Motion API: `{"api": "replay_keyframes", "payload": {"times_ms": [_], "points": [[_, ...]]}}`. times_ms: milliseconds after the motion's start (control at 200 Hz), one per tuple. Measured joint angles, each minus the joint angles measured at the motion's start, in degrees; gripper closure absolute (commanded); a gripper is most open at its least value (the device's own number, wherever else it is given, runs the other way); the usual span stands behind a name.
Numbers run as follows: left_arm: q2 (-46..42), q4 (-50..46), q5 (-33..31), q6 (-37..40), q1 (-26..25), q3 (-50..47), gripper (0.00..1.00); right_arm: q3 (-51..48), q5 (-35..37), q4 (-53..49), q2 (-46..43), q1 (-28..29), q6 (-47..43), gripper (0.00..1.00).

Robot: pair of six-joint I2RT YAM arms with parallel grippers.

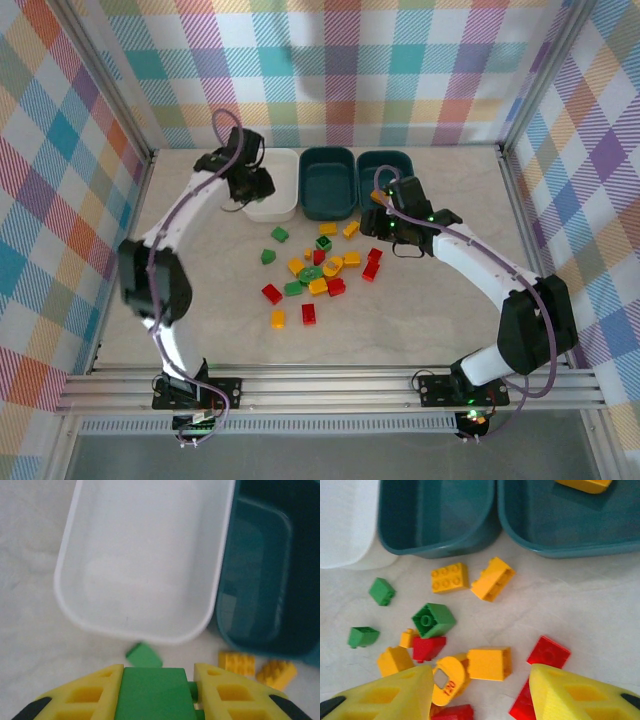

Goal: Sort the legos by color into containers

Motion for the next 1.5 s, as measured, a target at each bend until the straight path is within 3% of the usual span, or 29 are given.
{"api": "replay_keyframes", "payload": {"times_ms": [145, 215, 250, 280, 495, 585, 695, 930, 1090, 1245, 1370, 1500], "points": [[19.41, -1.14, 2.75, 0.22, 2.54, 17.09, 0.69, 0.42, 2.89, -3.91, 0.07, -0.02, -1.14, 0.45], [26.8, -2.29, 4.11, 0.24, 3.34, 23.74, 0.59, 0.87, 3.37, -5.44, 0.13, -0.02, -1.09, 0.44], [29.55, -2.82, 4.81, 0.11, 3.74, 26.1, 0.45, 1.05, 3.43, -6.03, 0.15, 0.0, -0.98, 0.43], [31.26, -3.5, 5.18, -0.15, 4.07, 27.74, 0.36, 1.09, 3.52, -6.4, 0.2, 0.0, -0.85, 0.42], [33.05, -5.6, 9.68, -0.63, 5.6, 32.92, 0.2, 1.84, 5.4, -9.84, 1.68, 0.35, 1.09, 0.4], [26.67, -1.9, 11.5, -1.07, 5.73, 25.66, 0.15, 2.78, 6.45, -11.61, 3.15, 1.51, 2.45, 0.41], [11.17, 6.08, 14.6, -3.34, 5.68, 6.97, 0.05, 3.19, 7.91, -12.94, 5.33, 4.57, 4.46, 0.41], [-23.93, 23.21, 16.74, -9.62, 2.38, -32.22, 0.02, 0.72, 7.8, -13.6, 8.79, 7.87, 8.2, 0.41], [-32.96, 27.82, 17.44, -13.03, -0.59, -52.68, 0.0, 0.17, 5.9, -13.05, 12.63, 7.8, 9.27, 0.39], [-34.75, 26.6, 17.29, -13.29, -0.57, -58.12, 0.0, 0.17, 4.61, -11.43, 16.52, 7.8, 9.75, 0.41], [-35.71, 26.84, 17.14, -12.83, -0.57, -56.52, 0.0, 0.55, 5.35, -11.1, 19.34, 7.8, 9.99, 0.66], [-35.63, 26.86, 16.74, -12.66, -0.57, -54.01, 0.0, 0.57, 6.45, -11.78, 18.8, 7.8, 11.26, 0.79]]}}
